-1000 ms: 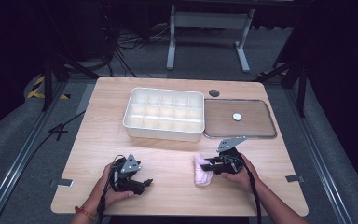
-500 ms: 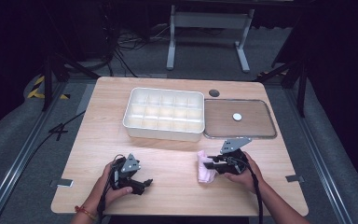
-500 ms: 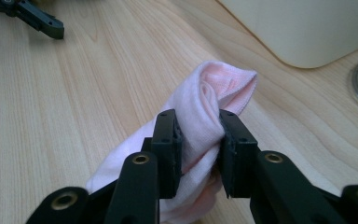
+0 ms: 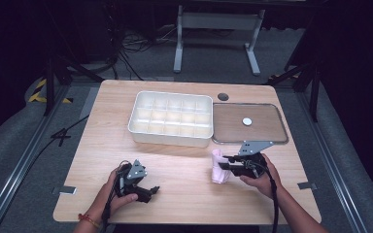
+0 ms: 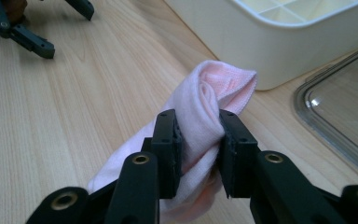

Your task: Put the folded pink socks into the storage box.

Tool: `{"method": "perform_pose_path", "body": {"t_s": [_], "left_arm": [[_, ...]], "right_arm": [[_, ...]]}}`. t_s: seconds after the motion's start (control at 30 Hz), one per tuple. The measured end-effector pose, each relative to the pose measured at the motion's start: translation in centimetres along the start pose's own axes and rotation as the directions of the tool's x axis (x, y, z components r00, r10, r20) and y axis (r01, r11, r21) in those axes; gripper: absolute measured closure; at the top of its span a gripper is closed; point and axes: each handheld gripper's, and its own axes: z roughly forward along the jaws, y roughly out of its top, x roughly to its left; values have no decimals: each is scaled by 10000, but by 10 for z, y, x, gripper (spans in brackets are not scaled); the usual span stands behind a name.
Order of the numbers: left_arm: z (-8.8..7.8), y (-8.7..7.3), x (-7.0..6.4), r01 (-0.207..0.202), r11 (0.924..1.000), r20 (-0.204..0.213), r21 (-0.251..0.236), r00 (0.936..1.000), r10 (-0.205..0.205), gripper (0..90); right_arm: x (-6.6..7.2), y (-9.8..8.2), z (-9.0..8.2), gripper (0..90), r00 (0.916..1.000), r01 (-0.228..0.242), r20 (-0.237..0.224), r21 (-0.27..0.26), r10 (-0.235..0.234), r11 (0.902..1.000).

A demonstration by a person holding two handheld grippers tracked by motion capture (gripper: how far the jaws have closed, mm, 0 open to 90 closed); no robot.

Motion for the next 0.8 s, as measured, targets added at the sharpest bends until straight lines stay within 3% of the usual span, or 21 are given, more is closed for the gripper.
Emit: {"method": "perform_pose_path", "body": {"t_s": [0.37, 0.8], "left_arm": [[0, 0, 0, 6, 10000, 2, 5, 10000, -6, 115], [1, 1, -1, 135, 9999, 22, 3, 9999, -135, 101]], "right_arm": [[-6, 10, -16, 707, 9991, 41, 426, -513, -19, 9987], [-18, 37, -33, 706, 9958, 325, 890, -1142, -224, 9929]]}}
